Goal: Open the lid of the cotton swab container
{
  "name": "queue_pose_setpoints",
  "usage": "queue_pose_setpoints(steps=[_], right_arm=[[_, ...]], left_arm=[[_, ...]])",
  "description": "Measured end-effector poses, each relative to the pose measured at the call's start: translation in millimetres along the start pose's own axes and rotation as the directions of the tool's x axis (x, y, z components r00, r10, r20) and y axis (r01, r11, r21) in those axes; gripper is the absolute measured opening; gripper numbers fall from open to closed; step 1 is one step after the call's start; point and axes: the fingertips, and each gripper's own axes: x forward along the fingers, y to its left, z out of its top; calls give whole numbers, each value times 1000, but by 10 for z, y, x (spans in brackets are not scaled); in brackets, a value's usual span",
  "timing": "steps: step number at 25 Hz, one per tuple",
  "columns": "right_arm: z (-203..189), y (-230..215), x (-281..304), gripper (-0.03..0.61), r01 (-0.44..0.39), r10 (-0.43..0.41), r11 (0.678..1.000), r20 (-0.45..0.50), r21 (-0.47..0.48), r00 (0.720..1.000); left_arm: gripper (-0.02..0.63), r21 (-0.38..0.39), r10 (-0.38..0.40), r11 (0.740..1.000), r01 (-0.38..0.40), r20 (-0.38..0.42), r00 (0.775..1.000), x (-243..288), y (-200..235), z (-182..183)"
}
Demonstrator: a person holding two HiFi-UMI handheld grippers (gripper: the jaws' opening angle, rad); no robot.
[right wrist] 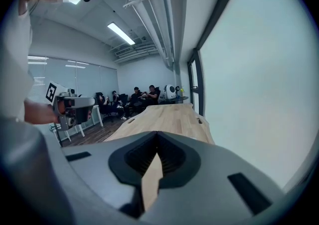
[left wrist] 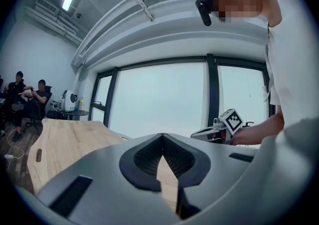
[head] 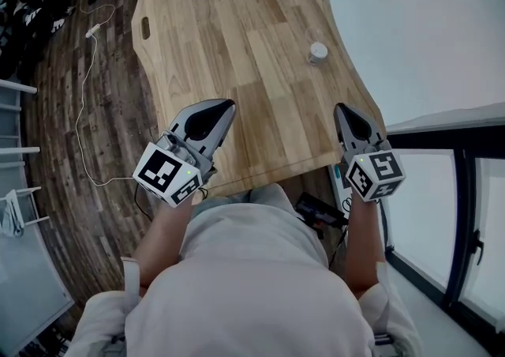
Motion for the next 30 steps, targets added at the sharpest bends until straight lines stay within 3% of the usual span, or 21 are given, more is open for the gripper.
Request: queue_pose_setpoints(steps=[12,21,30], right_arm=[[372,340,-296,20,12,-3,995,90,-101,996],[638,431,-522,20,41,-29,998,197,-55,980],[735,438,-656,20,84,-68,995,244,-56,967]], left_arm=[[13,19,-20,1000,20,20,1000,-121,-122,125],[12,9,-32,999,32,34,999,-197,-160,213],[12,4,-18,1000,18,46,999,-249,-141,266]])
